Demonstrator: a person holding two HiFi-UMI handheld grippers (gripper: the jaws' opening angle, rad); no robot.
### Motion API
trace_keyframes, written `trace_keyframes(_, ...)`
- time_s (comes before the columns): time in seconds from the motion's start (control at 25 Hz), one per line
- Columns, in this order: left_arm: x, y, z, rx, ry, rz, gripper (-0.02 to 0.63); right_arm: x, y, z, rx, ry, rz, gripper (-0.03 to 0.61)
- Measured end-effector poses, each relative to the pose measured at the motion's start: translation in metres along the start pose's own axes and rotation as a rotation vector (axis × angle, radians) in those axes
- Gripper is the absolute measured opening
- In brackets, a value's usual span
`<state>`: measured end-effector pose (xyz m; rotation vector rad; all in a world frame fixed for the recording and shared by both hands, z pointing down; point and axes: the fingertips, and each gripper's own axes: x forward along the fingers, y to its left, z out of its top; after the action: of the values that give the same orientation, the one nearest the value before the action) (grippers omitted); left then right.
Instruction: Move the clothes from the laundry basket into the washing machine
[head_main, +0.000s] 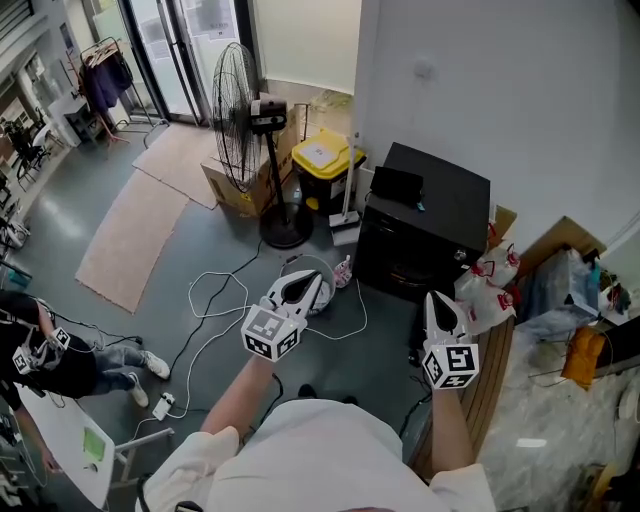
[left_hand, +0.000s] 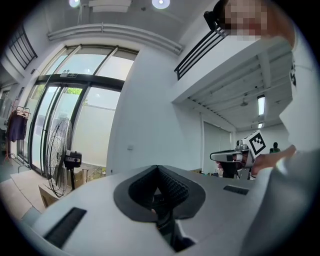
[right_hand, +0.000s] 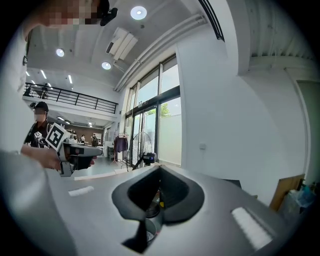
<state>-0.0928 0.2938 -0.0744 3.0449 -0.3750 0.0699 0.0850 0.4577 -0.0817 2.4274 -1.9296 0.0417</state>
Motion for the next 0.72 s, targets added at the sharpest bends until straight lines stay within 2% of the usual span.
trace_keyframes(0.28,-0.008,0.022,-0.009,-0.048,-0.003,0.011,0.006,0.010,0.021,-0.006,-0.005,0.007,0.026,0.011)
trace_keyframes(0.72,-0.021,0.059,-0.020,-0.028,0.017,-0.005,0.006,0.039,0.054,-0.018,-0.002,0.024,0.023,0.011)
